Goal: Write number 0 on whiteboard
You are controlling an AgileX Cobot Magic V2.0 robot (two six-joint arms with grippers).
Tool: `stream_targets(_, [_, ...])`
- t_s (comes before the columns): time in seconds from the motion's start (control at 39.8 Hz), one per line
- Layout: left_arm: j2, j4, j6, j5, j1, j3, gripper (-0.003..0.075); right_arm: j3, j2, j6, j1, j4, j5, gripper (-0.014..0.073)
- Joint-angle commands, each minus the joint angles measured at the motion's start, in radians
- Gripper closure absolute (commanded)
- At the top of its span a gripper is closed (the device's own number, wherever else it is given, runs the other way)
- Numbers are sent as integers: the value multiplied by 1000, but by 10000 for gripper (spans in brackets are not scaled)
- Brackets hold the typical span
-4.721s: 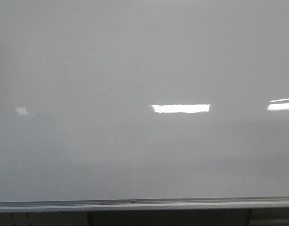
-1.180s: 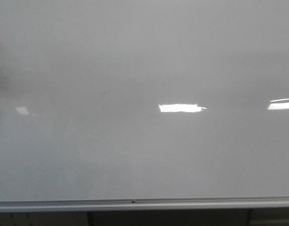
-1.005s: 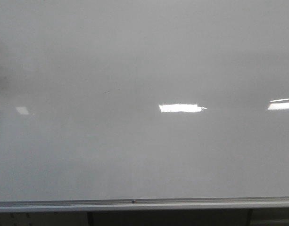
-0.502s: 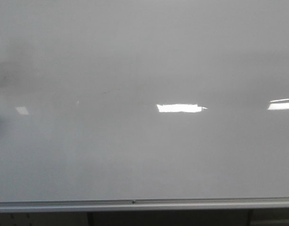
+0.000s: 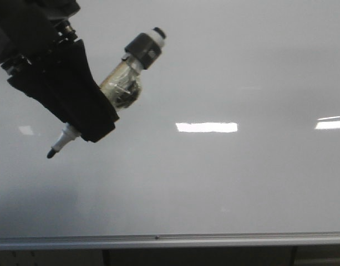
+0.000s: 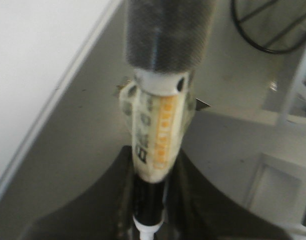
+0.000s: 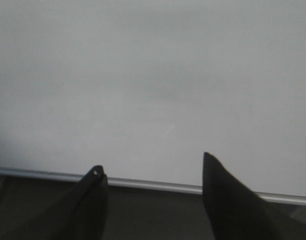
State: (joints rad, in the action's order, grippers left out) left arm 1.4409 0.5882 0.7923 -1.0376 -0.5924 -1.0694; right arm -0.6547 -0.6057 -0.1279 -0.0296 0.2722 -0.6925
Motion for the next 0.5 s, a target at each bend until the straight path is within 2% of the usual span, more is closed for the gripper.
stream_targets(0.0, [-38,129,117,-117,-19,-40,739,-81,-57,-113,-31,152,-28,146])
stream_targets(0.1, [-38,207,204,-228,-19,-40,739,-141,-124,-273,-64,348,-151,146])
stream_targets(0.23, [-38,215,206,-228,-19,-40,739,-202,-214,-446,-72,561,-316,138])
stream_targets(0.4, [-38,217,206,-228,-19,-40,739,-267,-368,-637,-73,788,-520,26])
stream_targets(0.48, [-38,217,208,-228,-19,-40,739,-282,-435,-693,-84,869,-578,21])
